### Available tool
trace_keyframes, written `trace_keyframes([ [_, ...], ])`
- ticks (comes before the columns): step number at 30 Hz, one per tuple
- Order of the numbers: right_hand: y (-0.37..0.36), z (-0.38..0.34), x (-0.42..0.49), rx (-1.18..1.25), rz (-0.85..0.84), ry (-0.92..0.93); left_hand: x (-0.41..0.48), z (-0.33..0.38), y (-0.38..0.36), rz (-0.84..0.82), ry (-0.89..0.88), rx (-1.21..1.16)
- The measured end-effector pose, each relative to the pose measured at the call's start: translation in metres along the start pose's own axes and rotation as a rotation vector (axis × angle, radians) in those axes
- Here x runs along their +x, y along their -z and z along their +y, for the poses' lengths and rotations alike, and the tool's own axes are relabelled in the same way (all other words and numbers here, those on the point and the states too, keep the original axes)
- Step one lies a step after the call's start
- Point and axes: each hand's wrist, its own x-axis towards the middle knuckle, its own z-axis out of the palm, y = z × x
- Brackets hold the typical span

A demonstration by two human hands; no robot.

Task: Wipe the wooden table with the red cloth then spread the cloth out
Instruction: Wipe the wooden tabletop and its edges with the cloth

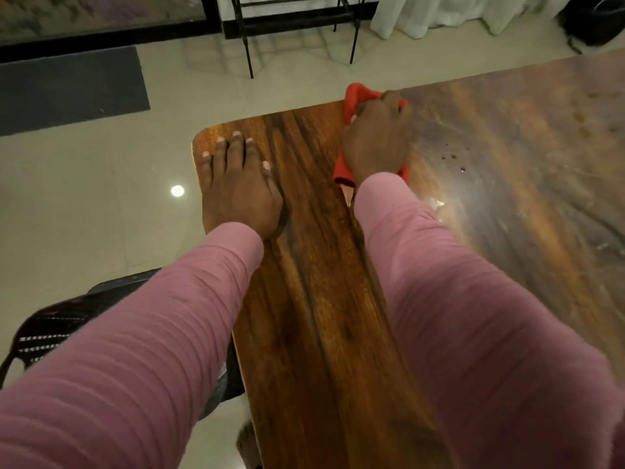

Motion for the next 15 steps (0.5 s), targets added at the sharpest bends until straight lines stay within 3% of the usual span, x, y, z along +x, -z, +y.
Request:
trace_keyframes([
  [7,0.014,0.022,-0.014,0.103,-0.246,0.287,-0.004,-0.002,0.003,0.015,-0.033,-0.022],
  [15,0.009,0.019,-0.027,0.012,-0.064,0.314,-0.004,0.002,0.003,0.022,-0.018,-0.012],
])
